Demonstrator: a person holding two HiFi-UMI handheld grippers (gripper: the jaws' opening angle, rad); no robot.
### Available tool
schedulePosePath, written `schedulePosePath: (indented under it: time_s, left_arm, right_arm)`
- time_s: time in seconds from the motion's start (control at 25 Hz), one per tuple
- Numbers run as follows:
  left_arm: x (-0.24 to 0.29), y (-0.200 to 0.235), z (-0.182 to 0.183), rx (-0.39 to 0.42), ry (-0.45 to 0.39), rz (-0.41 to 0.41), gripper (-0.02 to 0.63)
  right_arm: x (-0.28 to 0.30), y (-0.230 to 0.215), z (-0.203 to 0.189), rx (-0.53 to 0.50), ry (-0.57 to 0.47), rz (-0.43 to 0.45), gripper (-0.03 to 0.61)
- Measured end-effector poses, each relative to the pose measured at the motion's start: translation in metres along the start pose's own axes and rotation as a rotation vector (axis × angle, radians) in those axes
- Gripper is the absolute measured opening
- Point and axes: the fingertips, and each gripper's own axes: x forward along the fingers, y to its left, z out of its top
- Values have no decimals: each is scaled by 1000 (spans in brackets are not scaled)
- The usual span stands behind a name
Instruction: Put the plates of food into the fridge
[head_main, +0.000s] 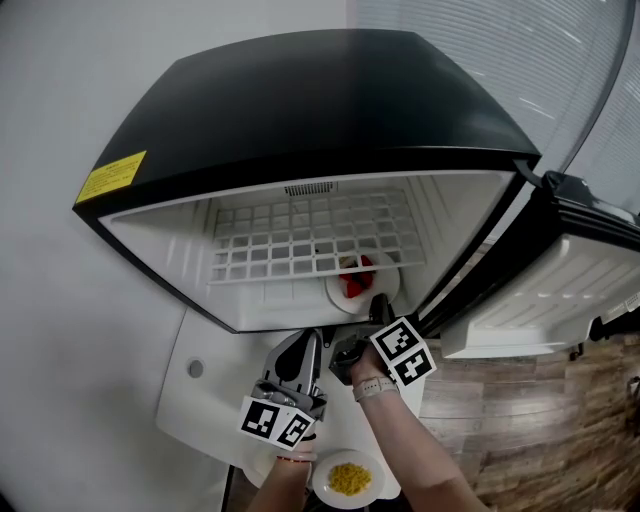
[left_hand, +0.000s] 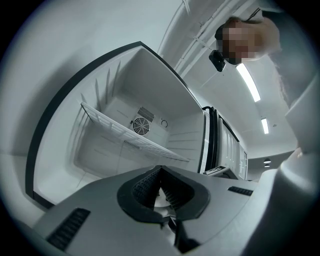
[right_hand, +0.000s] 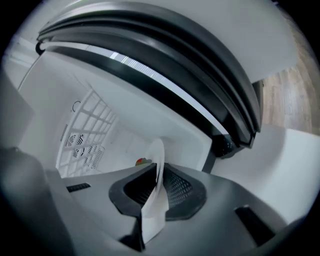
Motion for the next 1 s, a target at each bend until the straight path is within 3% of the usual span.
schedulePosePath:
  time_s: [0.56, 1.0]
  left_arm:
    - [-2, 6, 2, -29, -16, 13, 6]
    - [-3, 8, 4, -42, -27, 14, 6]
  right_arm:
    - [9, 5, 4, -545, 81, -90, 78]
    - [12, 2, 6, -754, 98, -121, 114]
